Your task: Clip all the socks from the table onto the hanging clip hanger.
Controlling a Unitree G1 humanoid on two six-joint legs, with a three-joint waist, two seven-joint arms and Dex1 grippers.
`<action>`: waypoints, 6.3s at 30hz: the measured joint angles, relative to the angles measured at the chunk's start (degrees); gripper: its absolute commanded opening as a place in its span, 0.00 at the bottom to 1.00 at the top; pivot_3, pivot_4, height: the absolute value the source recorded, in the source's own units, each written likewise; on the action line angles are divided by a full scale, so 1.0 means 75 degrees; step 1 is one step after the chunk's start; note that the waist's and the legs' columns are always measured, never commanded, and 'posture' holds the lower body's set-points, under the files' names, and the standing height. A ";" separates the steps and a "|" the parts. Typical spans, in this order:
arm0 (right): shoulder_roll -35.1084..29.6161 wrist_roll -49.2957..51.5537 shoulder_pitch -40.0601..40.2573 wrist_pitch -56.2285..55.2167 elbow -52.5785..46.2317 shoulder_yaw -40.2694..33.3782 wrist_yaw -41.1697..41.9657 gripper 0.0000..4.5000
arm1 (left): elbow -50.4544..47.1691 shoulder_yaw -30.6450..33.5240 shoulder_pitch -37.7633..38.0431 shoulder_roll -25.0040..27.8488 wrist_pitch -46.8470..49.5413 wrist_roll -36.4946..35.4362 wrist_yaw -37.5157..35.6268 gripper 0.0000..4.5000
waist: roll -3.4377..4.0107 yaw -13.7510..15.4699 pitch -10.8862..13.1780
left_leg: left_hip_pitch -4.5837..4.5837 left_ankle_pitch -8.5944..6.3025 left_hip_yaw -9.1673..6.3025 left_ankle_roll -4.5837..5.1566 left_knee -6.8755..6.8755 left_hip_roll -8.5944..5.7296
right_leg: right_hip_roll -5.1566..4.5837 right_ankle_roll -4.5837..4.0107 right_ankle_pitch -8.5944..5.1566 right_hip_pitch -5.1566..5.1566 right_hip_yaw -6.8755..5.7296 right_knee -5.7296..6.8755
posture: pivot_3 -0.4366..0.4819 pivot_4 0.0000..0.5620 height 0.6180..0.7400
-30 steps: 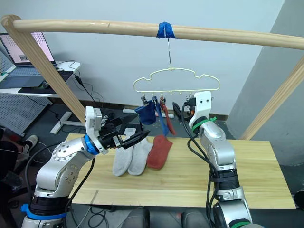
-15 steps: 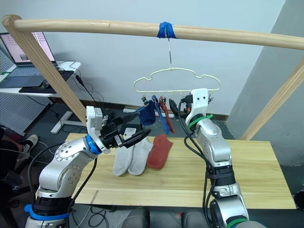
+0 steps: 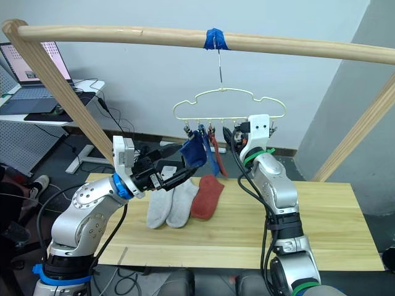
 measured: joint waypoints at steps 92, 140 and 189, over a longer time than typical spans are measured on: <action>0.0312 0.4431 -0.0640 0.5315 -0.1910 -0.2795 -0.2740 0.04 | 0.4861 -0.1678 -0.1092 -0.2000 -0.6503 0.4339 0.1368 0.00 | 0.0044 -0.0281 0.0075 | -0.0033 0.0001 0.0002 0.0004 0.0014 0.0003 | 0.0011 0.0002 0.0002 -0.0037 0.0005 0.0032 | 0.42 0.23 1.00; 0.0065 0.5213 -0.0529 0.5300 -0.1912 -0.2436 -0.3059 1.00 | 0.5689 -0.1890 -0.1874 -0.2356 -0.6913 0.4493 0.1478 0.00 | 0.0045 -0.0409 0.0070 | -0.0035 0.0002 0.0001 0.0004 0.0015 0.0002 | 0.0012 0.0003 0.0002 -0.0036 0.0003 0.0033 | 0.42 0.18 1.00; -0.1054 -0.0618 0.1641 -0.0910 -0.1358 0.0889 -0.0945 0.52 | -0.0224 0.0340 0.0499 0.0270 0.1253 -0.0535 -0.0320 1.00 | 0.0044 -0.0061 0.0138 | -0.0020 0.0003 -0.0006 0.0006 0.0017 0.0003 | 0.0009 0.0012 -0.0005 -0.0026 0.0002 0.0030 | 0.53 0.29 1.00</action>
